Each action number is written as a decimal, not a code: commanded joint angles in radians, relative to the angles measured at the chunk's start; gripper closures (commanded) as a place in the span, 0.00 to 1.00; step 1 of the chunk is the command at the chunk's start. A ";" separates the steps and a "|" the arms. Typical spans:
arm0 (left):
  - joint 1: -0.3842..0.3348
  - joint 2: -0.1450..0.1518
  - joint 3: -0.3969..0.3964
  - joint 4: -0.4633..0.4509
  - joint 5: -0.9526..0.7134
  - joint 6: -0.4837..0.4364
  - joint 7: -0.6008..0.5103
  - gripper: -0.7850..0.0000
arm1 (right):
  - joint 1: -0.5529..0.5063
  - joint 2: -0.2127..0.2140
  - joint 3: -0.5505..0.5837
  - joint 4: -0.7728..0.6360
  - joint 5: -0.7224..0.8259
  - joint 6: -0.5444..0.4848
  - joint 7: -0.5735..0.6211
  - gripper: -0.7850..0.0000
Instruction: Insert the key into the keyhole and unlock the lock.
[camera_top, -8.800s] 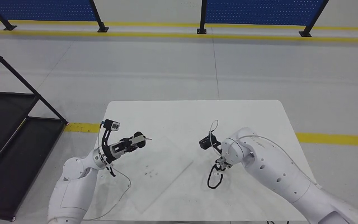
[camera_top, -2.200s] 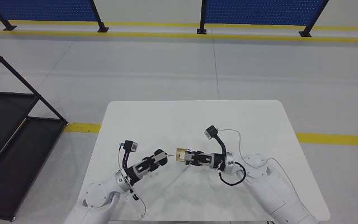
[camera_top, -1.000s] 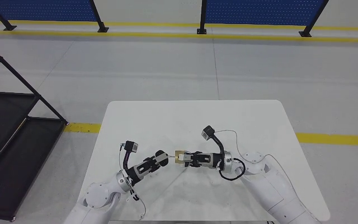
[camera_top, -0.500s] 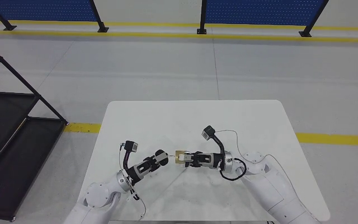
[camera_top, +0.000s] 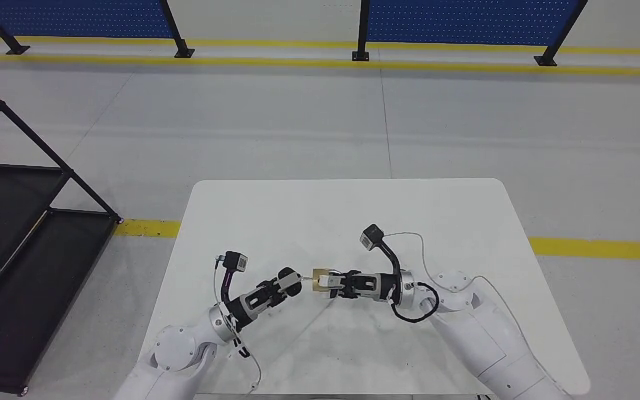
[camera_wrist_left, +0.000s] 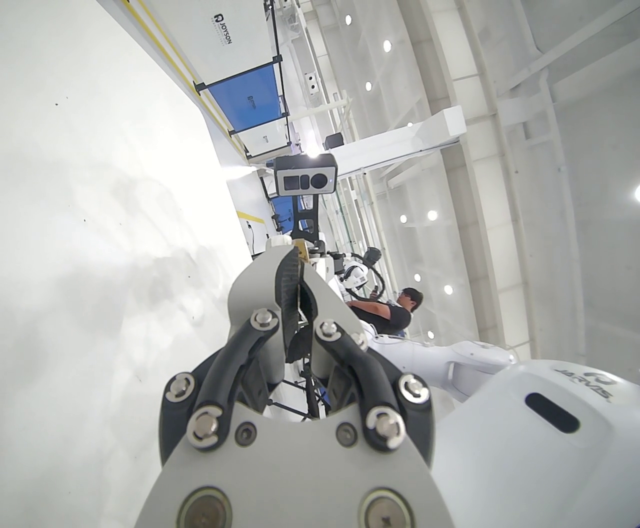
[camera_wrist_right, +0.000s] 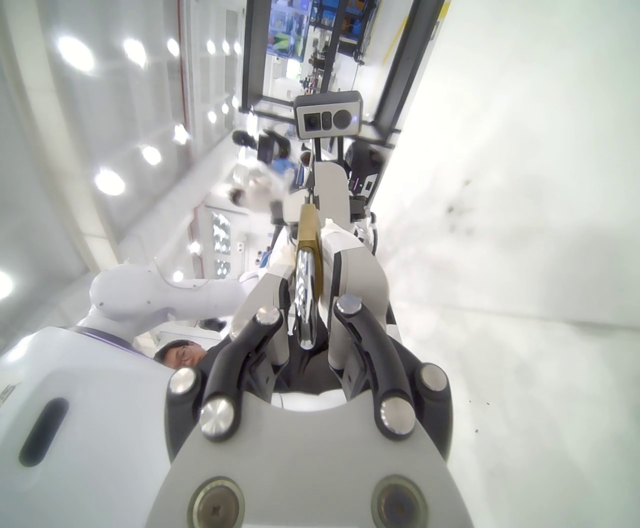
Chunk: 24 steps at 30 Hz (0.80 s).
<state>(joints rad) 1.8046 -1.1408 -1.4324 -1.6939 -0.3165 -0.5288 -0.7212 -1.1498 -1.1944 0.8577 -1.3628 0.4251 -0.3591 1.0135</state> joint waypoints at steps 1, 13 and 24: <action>-0.001 0.000 0.001 0.001 -0.001 0.000 0.003 1.00 | 0.000 -0.001 0.000 0.001 0.000 0.001 0.000 1.00; -0.005 0.004 0.013 0.002 0.001 0.005 0.008 1.00 | -0.002 -0.005 0.000 0.004 -0.001 0.004 -0.015 1.00; -0.003 0.006 0.019 0.003 0.005 -0.006 0.032 1.00 | -0.010 -0.007 0.005 -0.001 -0.014 -0.002 -0.044 1.00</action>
<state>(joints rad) 1.8016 -1.1350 -1.4139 -1.6914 -0.3114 -0.5341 -0.6902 -1.1589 -1.2012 0.8625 -1.3627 0.4117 -0.3599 0.9720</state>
